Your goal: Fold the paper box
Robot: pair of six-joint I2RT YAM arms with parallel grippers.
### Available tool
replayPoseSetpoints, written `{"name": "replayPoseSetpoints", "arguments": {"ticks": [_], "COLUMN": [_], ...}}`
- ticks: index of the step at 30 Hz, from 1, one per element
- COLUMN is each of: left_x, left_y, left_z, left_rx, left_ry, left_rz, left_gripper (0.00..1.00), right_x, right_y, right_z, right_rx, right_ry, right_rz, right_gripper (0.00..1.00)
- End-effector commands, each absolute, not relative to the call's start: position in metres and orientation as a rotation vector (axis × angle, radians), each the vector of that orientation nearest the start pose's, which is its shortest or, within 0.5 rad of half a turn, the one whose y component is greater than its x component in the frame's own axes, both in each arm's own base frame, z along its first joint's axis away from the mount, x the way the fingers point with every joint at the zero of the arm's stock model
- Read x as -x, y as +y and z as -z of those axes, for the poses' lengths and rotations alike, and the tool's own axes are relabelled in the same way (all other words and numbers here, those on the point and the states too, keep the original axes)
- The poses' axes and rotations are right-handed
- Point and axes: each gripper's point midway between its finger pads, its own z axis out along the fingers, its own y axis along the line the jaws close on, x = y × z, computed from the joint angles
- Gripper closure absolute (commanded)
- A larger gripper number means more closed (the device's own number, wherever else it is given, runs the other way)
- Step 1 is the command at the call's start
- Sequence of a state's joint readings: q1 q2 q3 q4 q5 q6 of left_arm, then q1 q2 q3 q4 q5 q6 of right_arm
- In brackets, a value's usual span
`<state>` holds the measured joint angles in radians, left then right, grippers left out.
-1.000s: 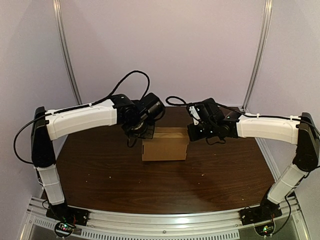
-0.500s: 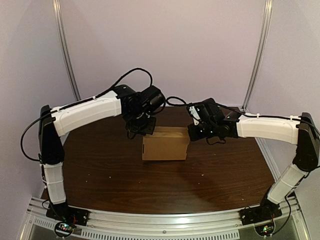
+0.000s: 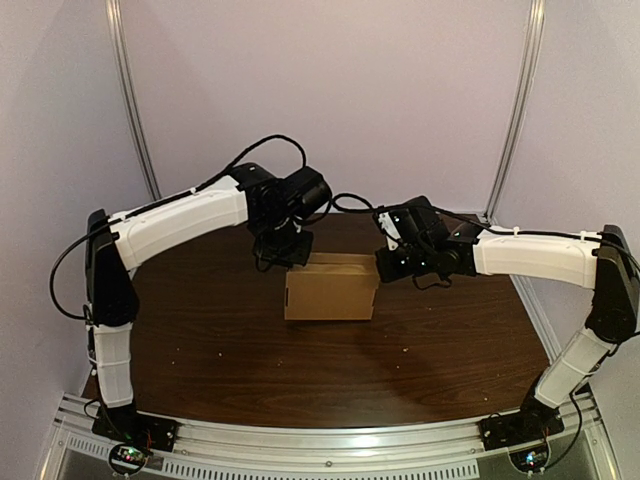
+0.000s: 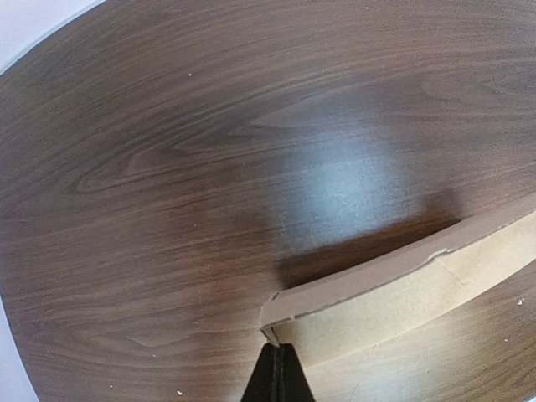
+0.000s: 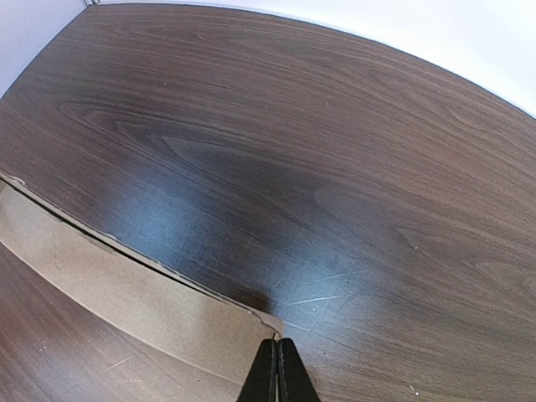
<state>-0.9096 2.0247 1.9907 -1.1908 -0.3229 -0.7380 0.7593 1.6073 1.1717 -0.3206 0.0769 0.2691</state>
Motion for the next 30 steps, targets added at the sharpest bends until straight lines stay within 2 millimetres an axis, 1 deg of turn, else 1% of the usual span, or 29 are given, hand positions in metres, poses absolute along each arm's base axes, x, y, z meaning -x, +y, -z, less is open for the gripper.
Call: {"name": "replayPoseSetpoints", "arguments": {"ticks": [1,4,6,11,14,17,20,22,23,25,30], "left_x": [-0.323,-0.316,-0.313,-0.304,-0.298,-0.294,-0.289,-0.289,-0.289,-0.293,-0.301], "left_y": [-0.364,-0.367,-0.367,-0.358,-0.356,-0.362,-0.370,-0.372,-0.373,-0.374,-0.377], "left_z": [-0.167,-0.152,-0.147,-0.141,-0.137,-0.131,-0.124,-0.122,-0.123,-0.132,-0.162], "left_rx": [-0.187,-0.193,-0.205,-0.215,-0.204,-0.183,-0.167,-0.168,-0.175,-0.191,-0.231], "left_ry": [2.698,2.711,2.707,2.678,2.651,2.622,2.623,2.625,2.622,2.602,2.563], "left_rz": [0.199,0.190,0.160,0.056,0.025,0.047,0.096,0.108,0.109,0.108,0.111], "left_gripper": [1.00,1.00,1.00,1.00,1.00,1.00,1.00,1.00,1.00,1.00,1.00], "right_x": [-0.316,-0.316,-0.315,-0.312,-0.310,-0.306,-0.300,-0.299,-0.299,-0.300,-0.300], "right_y": [0.308,0.308,0.308,0.304,0.302,0.299,0.298,0.297,0.297,0.297,0.299], "right_z": [-0.132,-0.132,-0.131,-0.129,-0.128,-0.124,-0.118,-0.116,-0.116,-0.117,-0.117], "right_rx": [0.624,0.620,0.619,0.617,0.619,0.619,0.641,0.654,0.655,0.657,0.661], "right_ry": [2.403,2.404,2.406,2.399,2.390,2.386,2.392,2.401,2.401,2.397,2.399], "right_rz": [-0.456,-0.458,-0.458,-0.457,-0.463,-0.467,-0.460,-0.451,-0.449,-0.447,-0.446], "right_gripper": [1.00,1.00,1.00,1.00,1.00,1.00,1.00,1.00,1.00,1.00,1.00]}}
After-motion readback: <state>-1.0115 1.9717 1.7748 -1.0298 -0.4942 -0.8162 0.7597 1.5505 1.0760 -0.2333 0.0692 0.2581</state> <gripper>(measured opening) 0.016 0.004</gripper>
